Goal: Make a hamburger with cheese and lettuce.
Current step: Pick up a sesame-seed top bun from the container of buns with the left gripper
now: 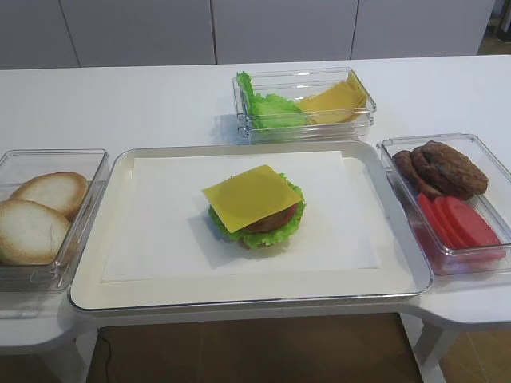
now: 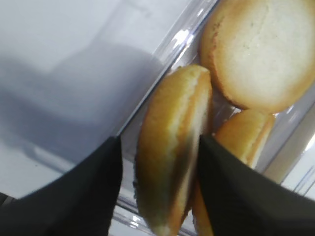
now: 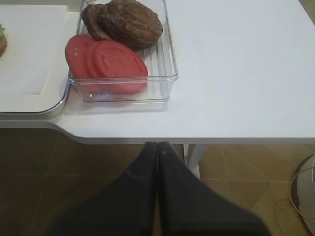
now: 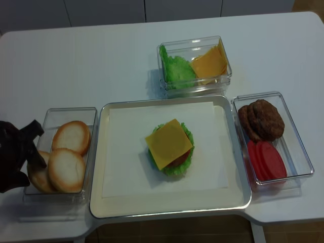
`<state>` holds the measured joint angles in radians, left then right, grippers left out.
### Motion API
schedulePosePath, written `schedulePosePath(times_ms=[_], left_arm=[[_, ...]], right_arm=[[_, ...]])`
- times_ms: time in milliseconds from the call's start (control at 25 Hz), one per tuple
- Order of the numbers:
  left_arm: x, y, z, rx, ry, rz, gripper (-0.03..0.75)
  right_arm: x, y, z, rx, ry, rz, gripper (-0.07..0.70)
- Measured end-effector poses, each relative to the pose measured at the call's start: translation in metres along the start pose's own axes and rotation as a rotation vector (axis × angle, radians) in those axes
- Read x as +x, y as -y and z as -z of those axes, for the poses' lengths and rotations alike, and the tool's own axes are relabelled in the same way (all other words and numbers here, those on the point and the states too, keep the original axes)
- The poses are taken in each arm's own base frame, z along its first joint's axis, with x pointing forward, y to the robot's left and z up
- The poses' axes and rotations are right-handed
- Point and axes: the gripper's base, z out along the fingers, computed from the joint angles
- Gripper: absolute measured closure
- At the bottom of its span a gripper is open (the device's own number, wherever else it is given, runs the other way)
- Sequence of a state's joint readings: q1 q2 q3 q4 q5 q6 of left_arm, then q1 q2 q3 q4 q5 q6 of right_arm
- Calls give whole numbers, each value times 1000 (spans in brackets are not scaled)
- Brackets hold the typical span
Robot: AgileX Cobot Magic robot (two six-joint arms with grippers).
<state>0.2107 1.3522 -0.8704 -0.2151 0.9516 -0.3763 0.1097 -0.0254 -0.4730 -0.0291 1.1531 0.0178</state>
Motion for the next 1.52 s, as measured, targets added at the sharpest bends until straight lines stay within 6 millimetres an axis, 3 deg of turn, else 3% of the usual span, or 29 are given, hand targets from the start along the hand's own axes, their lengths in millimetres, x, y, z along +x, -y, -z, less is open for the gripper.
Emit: schedulePosePath(times_ms=[560,1520], left_arm=[[0,0,0,-4,2,-82,535],[-1,0,6,-2,41,-101,549]], right_arm=[[0,0,0,0,0,0,666],[0,0,0,0,0,0,666]])
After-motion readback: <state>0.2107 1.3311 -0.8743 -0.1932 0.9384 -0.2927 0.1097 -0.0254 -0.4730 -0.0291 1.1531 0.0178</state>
